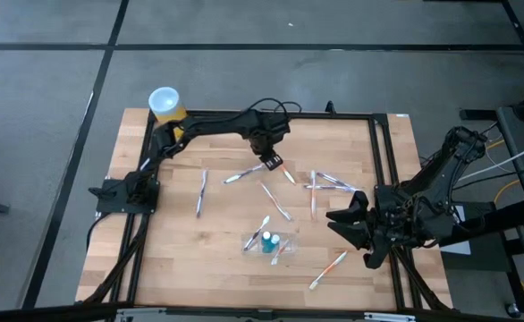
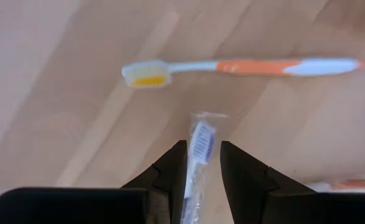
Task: Pick & Place toothbrushing station
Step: Put the purple toothbrush into the left section of the transparent organizer
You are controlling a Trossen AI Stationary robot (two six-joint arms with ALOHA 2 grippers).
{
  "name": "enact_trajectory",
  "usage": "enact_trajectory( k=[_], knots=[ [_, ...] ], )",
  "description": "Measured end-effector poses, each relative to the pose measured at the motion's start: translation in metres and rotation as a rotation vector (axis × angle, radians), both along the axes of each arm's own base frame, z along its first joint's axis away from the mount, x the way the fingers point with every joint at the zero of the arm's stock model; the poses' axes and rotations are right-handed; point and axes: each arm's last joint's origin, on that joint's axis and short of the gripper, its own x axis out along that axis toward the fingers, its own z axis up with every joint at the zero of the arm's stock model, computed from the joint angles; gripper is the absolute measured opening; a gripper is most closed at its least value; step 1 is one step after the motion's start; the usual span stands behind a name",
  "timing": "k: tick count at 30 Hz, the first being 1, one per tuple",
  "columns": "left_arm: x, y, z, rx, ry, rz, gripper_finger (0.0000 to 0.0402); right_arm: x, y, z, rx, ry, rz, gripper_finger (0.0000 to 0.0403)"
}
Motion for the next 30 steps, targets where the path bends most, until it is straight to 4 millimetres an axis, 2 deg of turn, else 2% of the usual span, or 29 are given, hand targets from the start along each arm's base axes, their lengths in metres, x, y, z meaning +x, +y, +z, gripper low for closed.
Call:
enact_trajectory(
  k=[8, 14, 16, 19, 22, 25, 27, 30],
  knots=[
    [0.005, 0.001, -0.028, -0.039, 0.052, -0.002, 0.0091, 0.000, 0.000, 0.000, 0.000, -0.001, 0.004, 0.0149],
    [0.010, -0.002, -0.041, -0.082, 0.046, -0.026, 0.0084, 0.000, 0.000, 0.000, 0.004, -0.001, 0.005, 0.0149],
    [0.011, -0.002, -0.041, -0.085, 0.038, -0.029, 0.0068, 0.000, 0.000, 0.000, 0.007, -0.001, 0.005, 0.0149],
    [0.014, -0.002, -0.039, -0.077, 0.002, -0.019, 0.0019, 0.000, 0.000, 0.000, 0.007, -0.001, 0.005, 0.0149],
    [0.014, 0.000, -0.026, -0.058, -0.045, -0.002, 0.0005, 0.000, 0.000, 0.000, 0.007, -0.001, 0.005, 0.0149],
    [0.012, 0.000, -0.001, -0.026, -0.120, 0.005, 0.0003, 0.000, 0.000, 0.000, 0.006, -0.003, 0.013, 0.0149],
    [0.008, -0.002, 0.020, -0.009, -0.170, 0.007, 0.0002, 0.000, 0.001, 0.000, 0.005, -0.004, 0.020, 0.0149],
    [-0.001, -0.016, 0.063, 0.041, -0.258, 0.012, 0.0002, 0.000, 0.001, 0.000, 0.004, -0.005, 0.027, 0.0149]
  ],
)
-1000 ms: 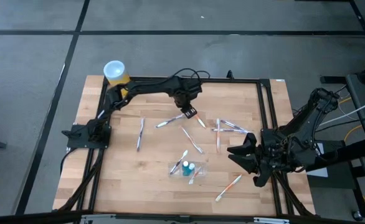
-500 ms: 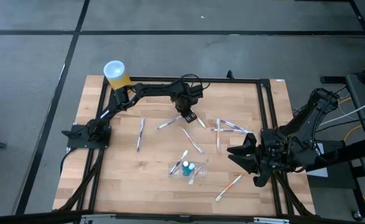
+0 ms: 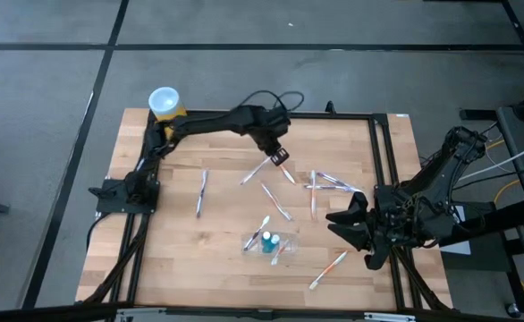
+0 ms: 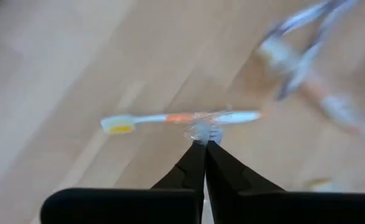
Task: Pick & Place toothbrushing station
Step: Put the purple toothbrush into the left section of the transparent organizer
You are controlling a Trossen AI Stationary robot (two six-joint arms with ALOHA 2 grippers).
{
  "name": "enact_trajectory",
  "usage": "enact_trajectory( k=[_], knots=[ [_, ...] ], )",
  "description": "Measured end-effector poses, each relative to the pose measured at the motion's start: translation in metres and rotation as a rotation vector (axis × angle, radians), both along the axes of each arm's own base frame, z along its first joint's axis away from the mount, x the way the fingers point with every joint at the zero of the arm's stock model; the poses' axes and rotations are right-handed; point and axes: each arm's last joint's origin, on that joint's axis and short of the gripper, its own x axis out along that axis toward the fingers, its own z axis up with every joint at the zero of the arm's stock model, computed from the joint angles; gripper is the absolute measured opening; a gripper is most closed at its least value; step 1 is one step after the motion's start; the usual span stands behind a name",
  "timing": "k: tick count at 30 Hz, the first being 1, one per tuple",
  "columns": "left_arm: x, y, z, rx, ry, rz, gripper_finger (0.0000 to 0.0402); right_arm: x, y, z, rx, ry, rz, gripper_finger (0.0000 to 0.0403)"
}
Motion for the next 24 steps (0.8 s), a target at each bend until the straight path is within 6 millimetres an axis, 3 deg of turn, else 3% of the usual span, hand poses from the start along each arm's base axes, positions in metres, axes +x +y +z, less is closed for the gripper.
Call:
enact_trajectory(
  k=[3, 7, 9, 12, 15, 18, 24],
  knots=[
    [-0.011, -0.033, 0.051, 0.066, -0.118, -0.007, 0.0002, 0.001, 0.002, -0.002, -0.008, 0.006, 0.000, 0.0149],
    [-0.035, -0.094, 0.110, 0.180, -0.253, 0.001, 0.0001, 0.004, 0.005, -0.006, -0.019, 0.015, 0.001, 0.0149],
    [-0.049, -0.128, 0.132, 0.238, -0.318, -0.012, 0.0001, 0.006, 0.007, -0.008, -0.028, 0.021, 0.001, 0.0149],
    [-0.066, -0.181, 0.150, 0.315, -0.382, -0.041, 0.0001, 0.006, 0.009, -0.009, -0.032, 0.021, 0.016, 0.0149],
    [-0.078, -0.232, 0.150, 0.411, -0.434, -0.096, 0.0001, 0.006, 0.009, -0.009, -0.043, 0.018, 0.036, 0.0149],
    [-0.083, -0.271, 0.134, 0.412, -0.491, -0.078, 0.0001, 0.006, 0.009, -0.008, -0.061, 0.013, 0.049, 0.0149],
    [-0.084, -0.310, 0.086, 0.398, -0.629, 0.039, 0.0001, 0.005, 0.009, -0.002, -0.053, -0.033, 0.081, 0.0149]
  ],
)
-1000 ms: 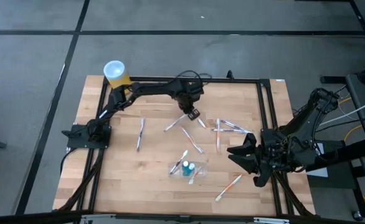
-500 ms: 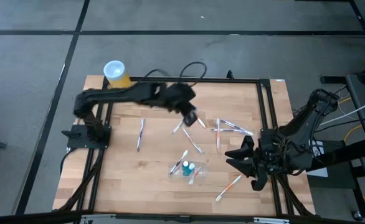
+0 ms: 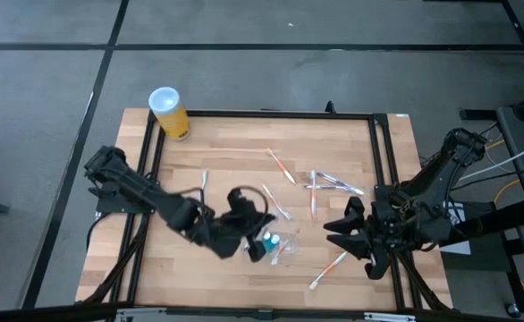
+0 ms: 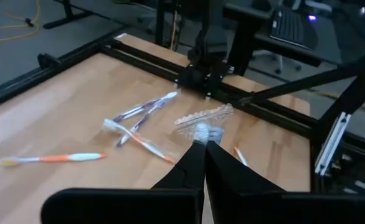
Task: Pick & Place toothbrushing station
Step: Put the purple toothbrush into the left section of the transparent organizer
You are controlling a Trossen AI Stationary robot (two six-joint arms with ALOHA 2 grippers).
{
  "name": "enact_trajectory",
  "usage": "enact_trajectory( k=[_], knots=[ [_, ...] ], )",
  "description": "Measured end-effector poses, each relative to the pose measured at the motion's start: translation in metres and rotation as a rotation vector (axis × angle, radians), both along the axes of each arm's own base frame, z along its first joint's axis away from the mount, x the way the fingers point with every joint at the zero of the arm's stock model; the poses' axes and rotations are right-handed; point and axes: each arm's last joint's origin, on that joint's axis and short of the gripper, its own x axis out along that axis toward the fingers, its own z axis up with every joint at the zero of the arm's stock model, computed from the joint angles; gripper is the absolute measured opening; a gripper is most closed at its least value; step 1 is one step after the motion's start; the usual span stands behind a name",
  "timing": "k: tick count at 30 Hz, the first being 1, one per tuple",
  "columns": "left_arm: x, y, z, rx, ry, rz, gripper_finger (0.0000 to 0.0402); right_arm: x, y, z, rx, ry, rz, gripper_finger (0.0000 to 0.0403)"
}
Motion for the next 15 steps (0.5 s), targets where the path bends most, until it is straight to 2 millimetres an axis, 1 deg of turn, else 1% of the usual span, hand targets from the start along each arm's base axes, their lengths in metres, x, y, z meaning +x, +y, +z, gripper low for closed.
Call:
enact_trajectory(
  k=[3, 7, 9, 12, 15],
  knots=[
    [-0.004, -0.004, -0.022, -0.024, -0.019, 0.051, 0.0001, 0.000, 0.001, 0.001, 0.011, -0.015, 0.030, 0.0149],
    [-0.013, -0.007, -0.055, -0.028, -0.008, 0.135, 0.0001, -0.001, 0.001, 0.003, 0.032, -0.033, 0.054, 0.0148],
    [-0.017, -0.007, -0.069, -0.046, 0.004, 0.148, 0.0001, -0.002, 0.002, 0.004, 0.038, -0.037, 0.055, 0.0148],
    [-0.021, -0.004, -0.092, -0.112, 0.030, 0.144, 0.0001, -0.002, 0.001, 0.005, 0.047, -0.041, 0.053, 0.0148],
    [-0.025, 0.000, -0.109, -0.221, 0.035, 0.169, 0.0007, -0.002, 0.001, 0.006, 0.061, -0.046, 0.051, 0.0148]
  ],
)
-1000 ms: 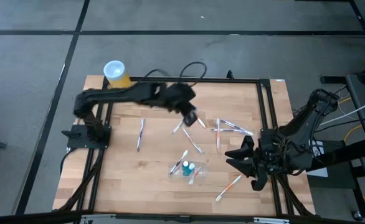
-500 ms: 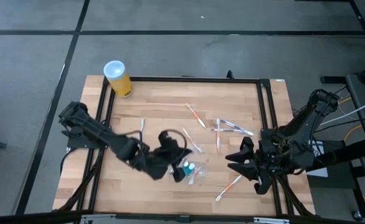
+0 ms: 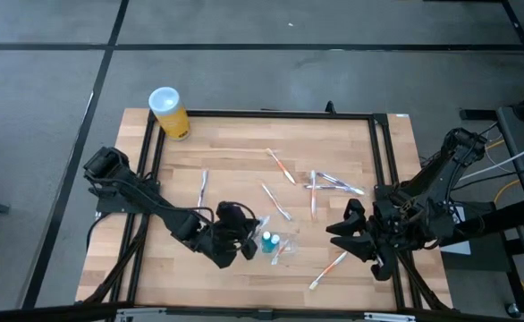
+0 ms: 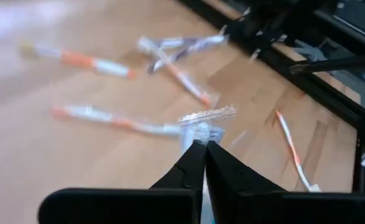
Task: Pick & Place toothbrushing station
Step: Put the purple toothbrush into the left section of the transparent organizer
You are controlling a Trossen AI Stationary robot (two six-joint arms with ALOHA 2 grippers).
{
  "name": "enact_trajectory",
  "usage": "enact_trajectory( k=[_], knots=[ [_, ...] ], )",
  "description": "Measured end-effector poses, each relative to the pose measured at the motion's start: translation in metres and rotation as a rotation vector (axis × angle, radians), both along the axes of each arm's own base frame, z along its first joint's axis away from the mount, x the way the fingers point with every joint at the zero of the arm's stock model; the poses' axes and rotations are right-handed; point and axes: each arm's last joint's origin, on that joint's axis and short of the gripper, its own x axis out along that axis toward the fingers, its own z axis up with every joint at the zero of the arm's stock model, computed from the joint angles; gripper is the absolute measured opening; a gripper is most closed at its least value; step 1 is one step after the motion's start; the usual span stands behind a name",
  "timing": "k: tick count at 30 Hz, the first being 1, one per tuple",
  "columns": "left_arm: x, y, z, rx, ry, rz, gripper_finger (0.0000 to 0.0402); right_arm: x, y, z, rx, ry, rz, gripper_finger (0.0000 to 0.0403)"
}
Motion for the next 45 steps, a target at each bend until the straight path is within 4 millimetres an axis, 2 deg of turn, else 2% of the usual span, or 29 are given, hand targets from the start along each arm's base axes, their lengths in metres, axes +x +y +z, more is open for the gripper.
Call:
enact_trajectory(
  k=[2, 5, 13, 15, 18, 21, 24, 26, 29, 32, 36, 42, 45],
  knots=[
    [-0.001, 0.003, -0.006, -0.082, 0.003, 0.013, 0.0021, 0.000, 0.000, 0.001, 0.007, -0.005, 0.001, 0.0148],
    [-0.002, 0.006, -0.004, -0.139, 0.011, 0.008, 0.0062, 0.000, 0.000, 0.002, 0.013, -0.012, 0.004, 0.0148],
    [-0.020, 0.026, 0.051, -0.051, -0.117, 0.026, 0.0189, 0.000, 0.000, 0.002, 0.014, -0.012, 0.003, 0.0148],
    [-0.029, 0.034, 0.066, -0.021, -0.135, 0.030, 0.0207, 0.000, 0.000, 0.002, 0.014, -0.012, 0.003, 0.0148],
    [-0.050, 0.054, 0.073, -0.016, -0.045, 0.083, 0.0214, 0.000, 0.000, 0.002, 0.012, -0.011, 0.001, 0.0148],
    [-0.082, 0.084, 0.062, -0.184, 0.203, 0.262, 0.0205, -0.001, 0.000, 0.002, 0.002, -0.011, -0.002, 0.0148],
    [-0.109, 0.104, 0.046, -0.262, 0.439, 0.503, 0.0189, -0.001, 0.000, 0.002, -0.007, -0.011, -0.005, 0.0148],
    [-0.117, 0.114, 0.039, -0.281, 0.492, 0.624, 0.0180, 0.000, 0.000, 0.001, -0.020, -0.011, -0.010, 0.0148],
    [-0.116, 0.132, 0.024, -0.303, 0.517, 0.730, 0.0172, 0.000, -0.001, 0.001, -0.029, -0.011, -0.017, 0.0148],
    [-0.109, 0.152, 0.008, -0.365, 0.546, 0.724, 0.0172, 0.000, -0.001, 0.001, -0.032, -0.010, -0.021, 0.0149],
    [-0.097, 0.182, -0.015, -0.448, 0.549, 0.606, 0.0177, 0.000, -0.001, 0.001, -0.035, -0.010, -0.021, 0.0149],
    [-0.111, 0.217, -0.038, -0.453, 0.626, 0.652, 0.0173, 0.000, -0.001, 0.001, -0.028, -0.010, -0.020, 0.0149],
    [-0.114, 0.229, -0.047, -0.477, 0.629, 0.603, 0.0170, 0.000, -0.001, 0.001, -0.028, -0.008, -0.027, 0.0149]
  ],
)
